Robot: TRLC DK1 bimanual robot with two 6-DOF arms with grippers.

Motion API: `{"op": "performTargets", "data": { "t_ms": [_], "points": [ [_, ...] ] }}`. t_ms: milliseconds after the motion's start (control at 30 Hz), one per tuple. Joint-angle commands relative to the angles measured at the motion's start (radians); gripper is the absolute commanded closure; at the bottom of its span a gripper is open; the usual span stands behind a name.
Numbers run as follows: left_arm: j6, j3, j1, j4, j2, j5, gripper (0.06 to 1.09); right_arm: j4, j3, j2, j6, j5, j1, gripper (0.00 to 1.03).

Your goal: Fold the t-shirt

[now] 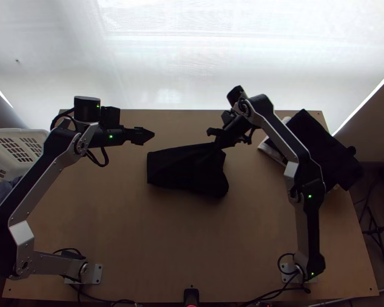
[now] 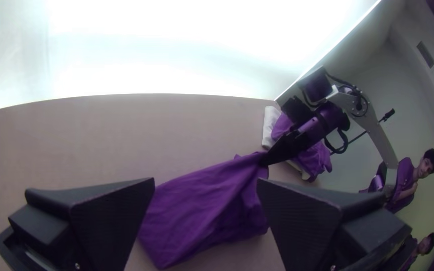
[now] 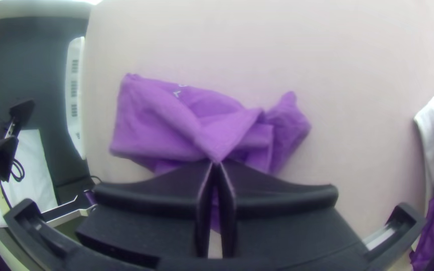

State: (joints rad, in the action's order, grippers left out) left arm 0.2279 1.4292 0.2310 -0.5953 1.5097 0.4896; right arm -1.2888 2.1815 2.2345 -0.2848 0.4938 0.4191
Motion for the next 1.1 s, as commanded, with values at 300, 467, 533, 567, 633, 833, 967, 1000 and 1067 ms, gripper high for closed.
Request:
{"op": "performTargets", "data": {
  "t_ms": [300, 467, 533, 567, 633, 833, 967, 1000, 1067],
  "points": [
    [0.019, 0.0, 0.028, 0.003, 0.003, -0.014, 0.1, 0.016, -0.216, -0.145, 0.116, -0.004, -0.04, 0.49],
    [0.024, -0.012, 0.024, 0.003, -0.014, -0.014, 0.1, -0.01, -0.307, -0.286, 0.18, -0.008, 0.044, 0.49],
    [0.027, -0.015, 0.021, 0.002, -0.014, -0.016, 0.1, -0.009, -0.345, -0.322, 0.2, -0.021, 0.093, 0.49],
    [0.028, -0.016, 0.021, 0.002, -0.017, -0.016, 0.1, -0.009, -0.359, -0.331, 0.202, -0.037, 0.118, 0.49],
    [0.028, -0.023, 0.021, 0.002, -0.025, -0.017, 0.1, -0.007, -0.388, -0.343, 0.213, -0.047, 0.178, 0.49],
    [0.031, -0.024, 0.019, 0.003, -0.031, -0.02, 0.1, 0.112, -0.456, -0.326, 0.292, -0.123, 0.305, 0.49],
    [0.033, -0.03, 0.016, 0.005, -0.042, -0.02, 0.1, 0.217, -0.473, -0.3, 0.325, -0.218, 0.316, 0.49],
    [0.033, -0.032, 0.013, 0.003, -0.045, -0.02, 0.1, 0.246, -0.482, -0.299, 0.328, -0.245, 0.314, 0.49],
    [0.034, -0.041, 0.008, 0.005, -0.055, -0.02, 0.1, 0.276, -0.489, -0.296, 0.34, -0.279, 0.314, 0.49]
  ]
}}
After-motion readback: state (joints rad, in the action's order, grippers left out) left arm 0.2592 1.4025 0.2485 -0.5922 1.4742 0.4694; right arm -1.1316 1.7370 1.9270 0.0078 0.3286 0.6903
